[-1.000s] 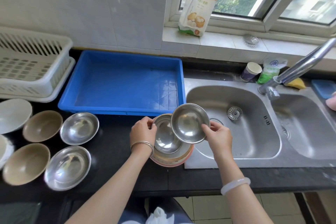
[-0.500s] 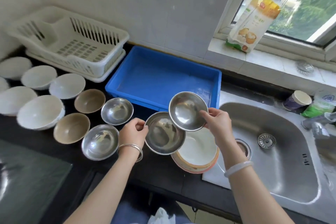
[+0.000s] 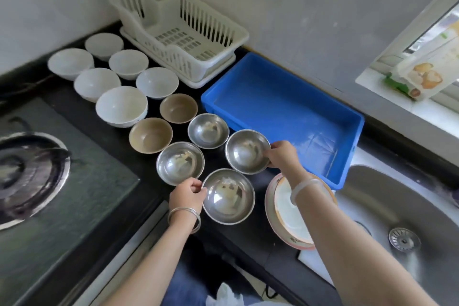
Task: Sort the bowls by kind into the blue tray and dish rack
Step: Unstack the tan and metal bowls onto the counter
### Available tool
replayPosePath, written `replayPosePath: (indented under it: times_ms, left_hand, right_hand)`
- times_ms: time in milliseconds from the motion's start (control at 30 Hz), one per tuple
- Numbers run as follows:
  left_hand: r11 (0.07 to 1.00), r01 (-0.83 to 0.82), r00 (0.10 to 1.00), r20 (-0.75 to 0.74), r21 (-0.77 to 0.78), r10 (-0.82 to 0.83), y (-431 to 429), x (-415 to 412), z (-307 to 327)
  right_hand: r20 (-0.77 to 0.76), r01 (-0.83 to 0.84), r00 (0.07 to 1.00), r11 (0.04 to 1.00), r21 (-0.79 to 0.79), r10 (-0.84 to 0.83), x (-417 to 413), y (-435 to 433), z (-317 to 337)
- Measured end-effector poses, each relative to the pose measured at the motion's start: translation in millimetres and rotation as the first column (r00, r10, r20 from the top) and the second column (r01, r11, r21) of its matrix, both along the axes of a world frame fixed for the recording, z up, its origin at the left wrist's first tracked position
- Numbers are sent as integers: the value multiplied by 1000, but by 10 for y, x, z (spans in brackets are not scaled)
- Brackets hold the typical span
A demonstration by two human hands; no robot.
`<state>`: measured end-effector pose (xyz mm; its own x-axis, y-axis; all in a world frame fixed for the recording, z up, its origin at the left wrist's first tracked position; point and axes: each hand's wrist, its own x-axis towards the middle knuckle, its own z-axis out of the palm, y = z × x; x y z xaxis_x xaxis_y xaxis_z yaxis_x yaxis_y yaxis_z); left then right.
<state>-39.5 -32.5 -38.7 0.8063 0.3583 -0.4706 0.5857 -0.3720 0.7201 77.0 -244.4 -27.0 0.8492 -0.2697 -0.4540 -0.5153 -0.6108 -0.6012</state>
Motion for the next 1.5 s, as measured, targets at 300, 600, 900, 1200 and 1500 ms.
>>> replayPosePath:
  times_ms: [300, 600, 900, 1200, 1500]
  left_hand:
    - [997, -71, 997, -34, -7, 70, 4, -44, -173]
    - [987, -135, 989, -74, -85, 129, 34, -54, -248]
    - [911, -283, 955, -180, -300, 237, 71, -56, -261]
    - [908, -293, 952, -179, -298, 248, 130, -21, -260]
    - [965, -189, 979, -110, -181, 172, 190, -11, -120]
  right_hand:
    - [-87, -14, 996, 996, -91, 6, 87, 63, -245]
    - [-161, 137, 979, 989, 57, -126, 89, 61, -356]
    - [-193, 206, 965, 967, 151, -175, 84, 86, -375]
    - [-191, 239, 961, 947, 214, -199, 90, 74, -411]
    - [-88, 70, 994, 997, 44, -66, -39, 77, -121]
